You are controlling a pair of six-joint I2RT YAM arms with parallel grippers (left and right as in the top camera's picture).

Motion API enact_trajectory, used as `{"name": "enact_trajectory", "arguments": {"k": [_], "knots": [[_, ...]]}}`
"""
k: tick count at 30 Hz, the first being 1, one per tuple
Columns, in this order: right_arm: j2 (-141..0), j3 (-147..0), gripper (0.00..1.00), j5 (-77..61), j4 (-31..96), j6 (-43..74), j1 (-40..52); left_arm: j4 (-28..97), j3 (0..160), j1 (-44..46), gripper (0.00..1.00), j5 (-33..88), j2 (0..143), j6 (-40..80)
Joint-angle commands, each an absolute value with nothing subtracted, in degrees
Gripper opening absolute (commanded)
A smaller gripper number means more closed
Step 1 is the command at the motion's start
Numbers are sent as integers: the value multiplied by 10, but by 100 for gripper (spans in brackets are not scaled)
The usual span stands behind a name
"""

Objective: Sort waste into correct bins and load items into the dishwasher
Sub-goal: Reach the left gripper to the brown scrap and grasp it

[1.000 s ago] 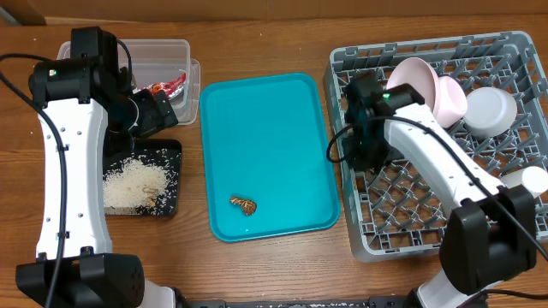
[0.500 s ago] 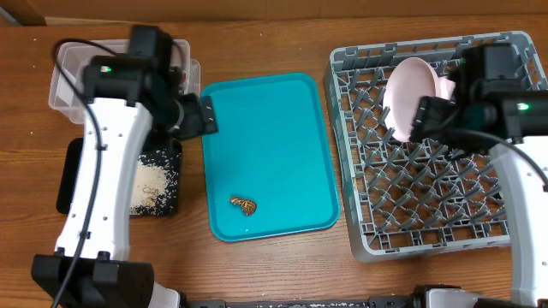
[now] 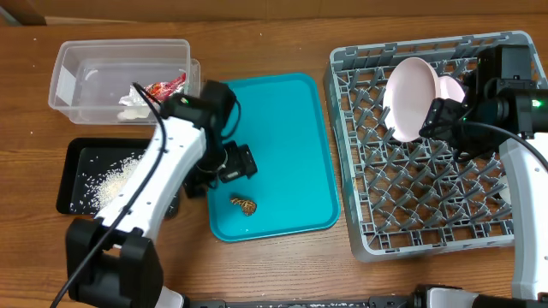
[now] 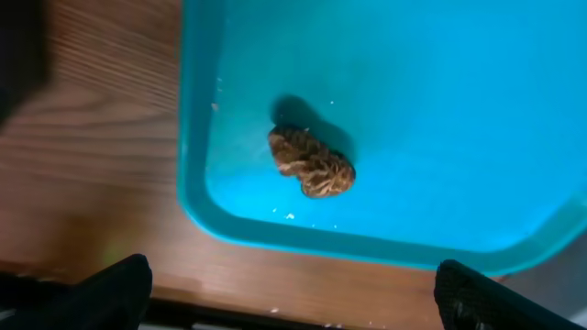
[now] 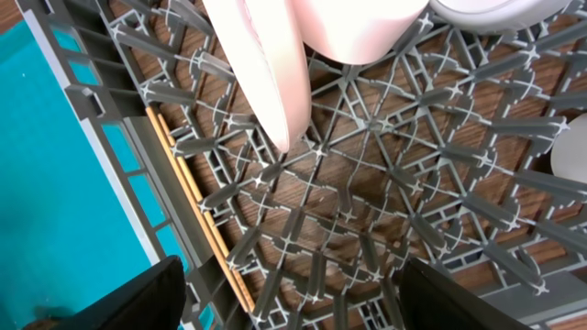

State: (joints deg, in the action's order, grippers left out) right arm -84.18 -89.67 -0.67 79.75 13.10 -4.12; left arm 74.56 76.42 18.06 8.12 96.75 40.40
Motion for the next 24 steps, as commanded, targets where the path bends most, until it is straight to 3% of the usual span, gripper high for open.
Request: {"name": "enact_trajectory", "arguments": {"k": [1, 11, 24], "knots": [[-842, -900, 76, -10, 796, 133, -43, 701, 707, 193, 100, 119, 971, 437], [-842, -900, 76, -10, 799, 133, -43, 571, 606, 201, 98, 121, 971, 482], [-842, -900, 76, -11, 800, 133, -43, 545, 589, 201, 91, 137, 977, 547]]}}
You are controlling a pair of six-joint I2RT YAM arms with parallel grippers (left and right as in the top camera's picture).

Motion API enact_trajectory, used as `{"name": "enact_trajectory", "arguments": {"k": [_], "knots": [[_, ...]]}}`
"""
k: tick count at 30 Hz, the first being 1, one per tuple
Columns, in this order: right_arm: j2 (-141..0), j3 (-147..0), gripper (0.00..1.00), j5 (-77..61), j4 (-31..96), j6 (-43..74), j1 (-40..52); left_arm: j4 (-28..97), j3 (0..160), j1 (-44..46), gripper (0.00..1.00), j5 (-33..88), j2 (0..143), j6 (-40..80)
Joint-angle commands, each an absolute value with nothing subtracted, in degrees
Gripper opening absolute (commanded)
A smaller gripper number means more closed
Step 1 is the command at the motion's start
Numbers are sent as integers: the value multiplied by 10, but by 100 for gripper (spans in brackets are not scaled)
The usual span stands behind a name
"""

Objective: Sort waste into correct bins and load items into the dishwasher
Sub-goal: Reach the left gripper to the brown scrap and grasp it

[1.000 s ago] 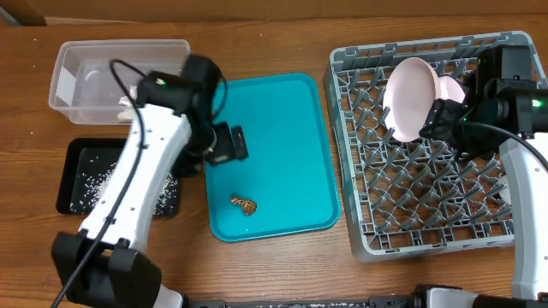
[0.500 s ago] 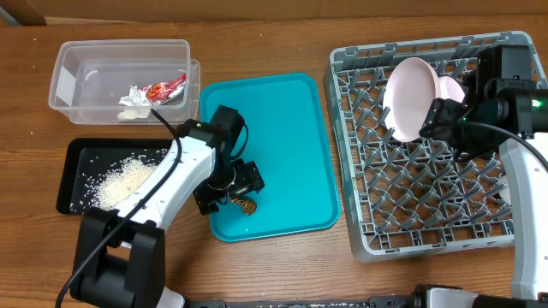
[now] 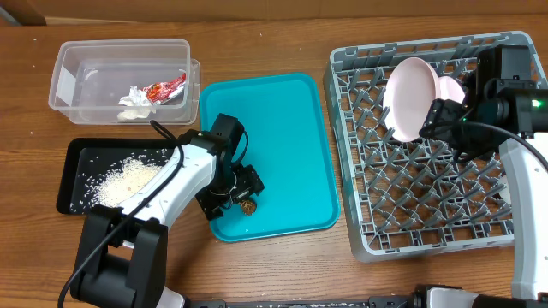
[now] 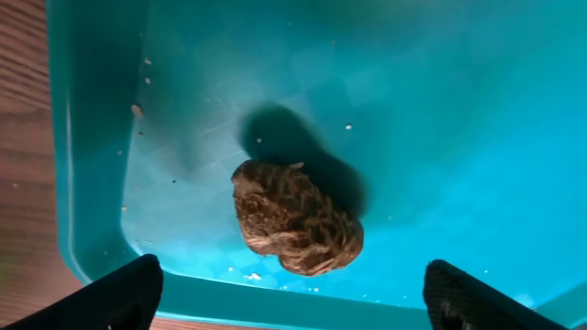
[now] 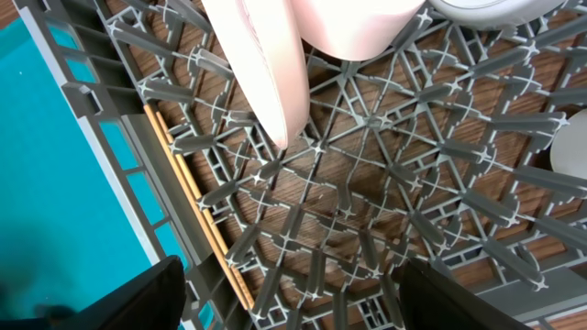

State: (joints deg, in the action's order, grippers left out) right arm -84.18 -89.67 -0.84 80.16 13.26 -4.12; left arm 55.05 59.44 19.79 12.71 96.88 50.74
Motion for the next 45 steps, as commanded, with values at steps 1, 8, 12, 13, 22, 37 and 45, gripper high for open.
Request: {"name": "enact_trajectory", "arguments": {"k": [1, 8, 12, 13, 22, 37, 45], "knots": [[-842, -900, 76, -11, 801, 133, -43, 541, 589, 201, 91, 138, 979, 554], [-842, -900, 76, -11, 801, 133, -43, 524, 589, 201, 92, 153, 1011, 588], [-842, -900, 76, -11, 801, 133, -43, 507, 589, 198, 88, 165, 1026, 588], [-842, -900, 76, -11, 801, 133, -43, 503, 589, 198, 87, 166, 1028, 588], [-842, -900, 76, -11, 801, 133, -43, 494, 589, 199, 44, 161, 1030, 592], [-842, -900, 76, -11, 801, 133, -43, 491, 589, 199, 23, 120, 1030, 592], [-842, -900, 76, -11, 800, 133, -43, 484, 590, 196, 4, 114, 1030, 587]]}}
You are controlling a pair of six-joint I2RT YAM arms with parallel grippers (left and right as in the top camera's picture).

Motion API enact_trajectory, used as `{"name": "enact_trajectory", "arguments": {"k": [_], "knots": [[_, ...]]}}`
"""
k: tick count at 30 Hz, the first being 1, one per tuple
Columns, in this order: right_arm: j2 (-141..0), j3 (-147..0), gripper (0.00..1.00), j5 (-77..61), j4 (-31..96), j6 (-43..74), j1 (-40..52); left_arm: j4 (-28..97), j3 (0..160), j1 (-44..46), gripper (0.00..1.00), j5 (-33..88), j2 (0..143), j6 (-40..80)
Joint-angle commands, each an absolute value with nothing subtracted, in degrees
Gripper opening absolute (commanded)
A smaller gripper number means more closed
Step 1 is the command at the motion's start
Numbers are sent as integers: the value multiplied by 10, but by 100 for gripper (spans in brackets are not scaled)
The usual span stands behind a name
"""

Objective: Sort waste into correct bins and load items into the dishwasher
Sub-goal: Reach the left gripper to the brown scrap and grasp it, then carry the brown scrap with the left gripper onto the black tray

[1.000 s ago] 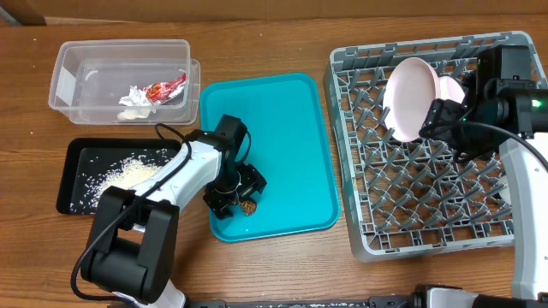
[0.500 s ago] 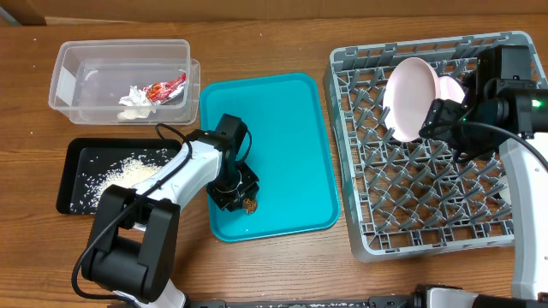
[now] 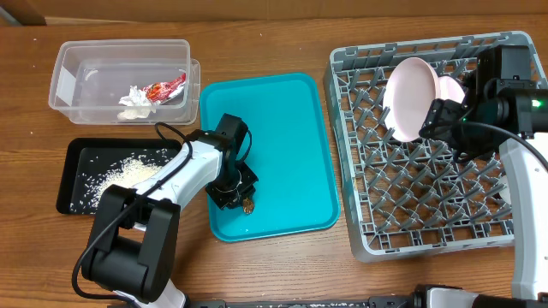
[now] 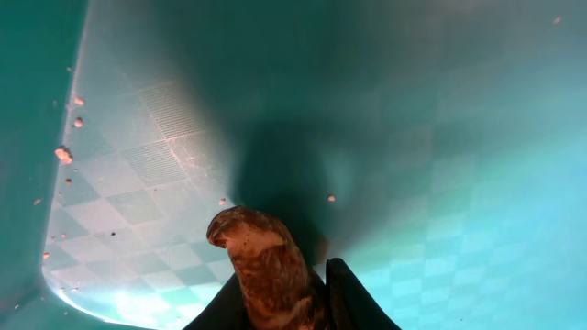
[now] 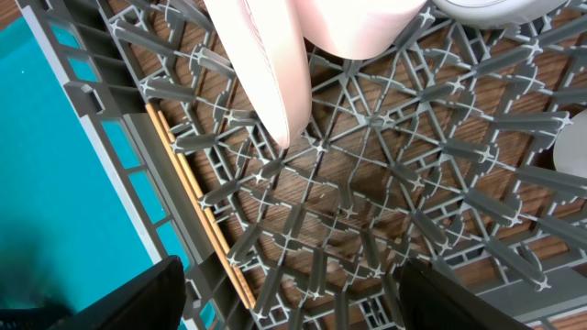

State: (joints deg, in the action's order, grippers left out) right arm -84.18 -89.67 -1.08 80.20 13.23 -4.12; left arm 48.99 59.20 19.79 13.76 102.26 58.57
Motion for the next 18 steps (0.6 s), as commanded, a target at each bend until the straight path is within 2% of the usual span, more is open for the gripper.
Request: {"name": "enact_trajectory", "arguments": {"k": [1, 11, 18], "knots": [[-842, -900, 76, -11, 800, 133, -43, 484, 591, 192, 4, 115, 1030, 587], [-842, -900, 76, -11, 800, 133, -43, 559, 694, 106, 4, 107, 1030, 495], [-842, -900, 76, -11, 801, 133, -43, 655, 820, -1, 4, 0, 1030, 439]]}}
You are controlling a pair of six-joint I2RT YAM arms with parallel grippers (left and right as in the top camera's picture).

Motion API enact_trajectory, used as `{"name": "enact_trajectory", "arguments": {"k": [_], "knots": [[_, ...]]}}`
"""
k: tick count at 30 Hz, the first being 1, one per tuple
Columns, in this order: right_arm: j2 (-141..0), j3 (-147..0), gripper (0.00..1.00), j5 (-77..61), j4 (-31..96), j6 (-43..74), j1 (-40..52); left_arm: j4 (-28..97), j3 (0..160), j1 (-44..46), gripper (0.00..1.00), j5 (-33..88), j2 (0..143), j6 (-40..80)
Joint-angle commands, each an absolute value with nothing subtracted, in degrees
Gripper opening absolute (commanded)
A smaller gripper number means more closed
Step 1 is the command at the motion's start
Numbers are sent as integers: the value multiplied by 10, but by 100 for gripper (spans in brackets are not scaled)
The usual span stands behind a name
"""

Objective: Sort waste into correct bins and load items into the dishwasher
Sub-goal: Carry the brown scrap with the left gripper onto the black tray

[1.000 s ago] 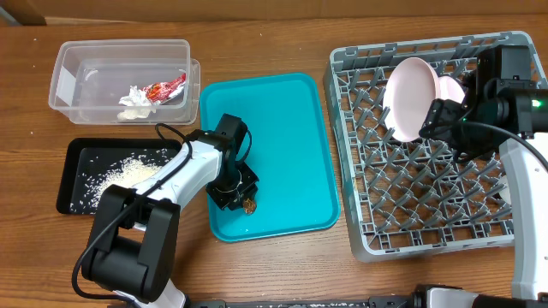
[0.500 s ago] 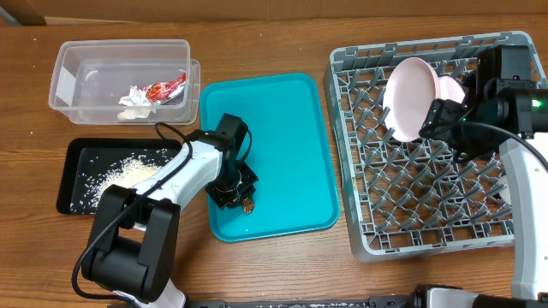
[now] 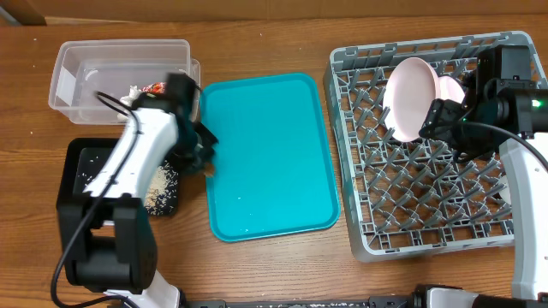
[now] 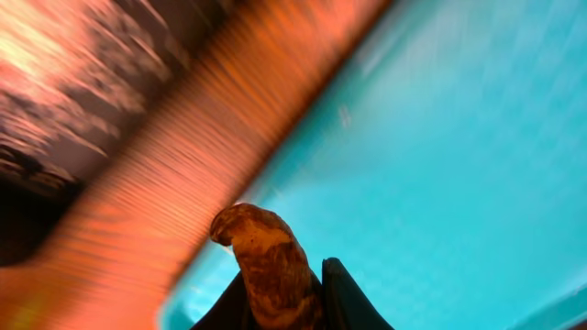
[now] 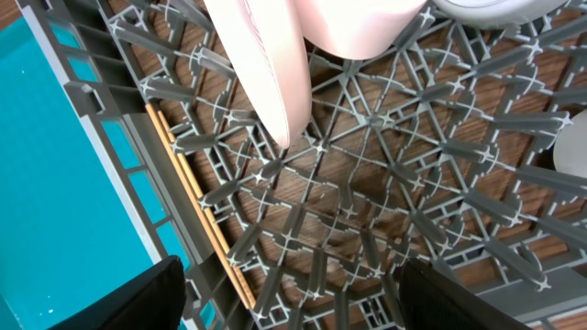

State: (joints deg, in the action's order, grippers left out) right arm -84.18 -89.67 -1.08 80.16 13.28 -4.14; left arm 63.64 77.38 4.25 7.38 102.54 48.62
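A brown, lumpy food scrap (image 4: 269, 261) is pinched in my left gripper (image 4: 280, 291), which is shut on it. From overhead the left gripper (image 3: 204, 160) hangs over the left edge of the teal tray (image 3: 274, 128), beside the black tray (image 3: 75, 154) that holds rice. The wrist view is blurred, with wood and the teal edge below. My right gripper (image 5: 284, 293) stands open over the grey dish rack (image 3: 428, 231), holding nothing. A pink plate (image 3: 409, 98) stands upright in the rack.
A clear bin (image 3: 81, 64) with wrappers sits at the back left. A pink bowl (image 3: 451, 85) leans behind the plate. Chopsticks (image 5: 197, 220) lie along the rack's left side. Small crumbs dot the teal tray's front.
My left gripper, still shut on the scrap, has gone from the teal tray's front left part up and back to its left edge beside the black tray. The right arm has not moved.
My left gripper hung open above the brown scrap on the teal tray, then stood lower with the scrap between its fingers. It was then shut on the scrap. Now the scrap is off the tray, held at its left edge. The right gripper stayed open over the rack.
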Motion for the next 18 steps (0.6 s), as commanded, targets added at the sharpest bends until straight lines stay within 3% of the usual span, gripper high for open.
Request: {"name": "enact_trajectory", "arguments": {"k": [1, 13, 18], "knots": [[-842, -900, 76, -11, 801, 133, -43, 656, 827, -20, 4, -11, 1030, 436], [-842, -900, 76, -11, 799, 133, -43, 577, 788, -200, 4, -153, 1039, 439], [-842, -900, 76, -11, 801, 133, -43, 531, 750, -233, 4, -156, 1057, 439]]}}
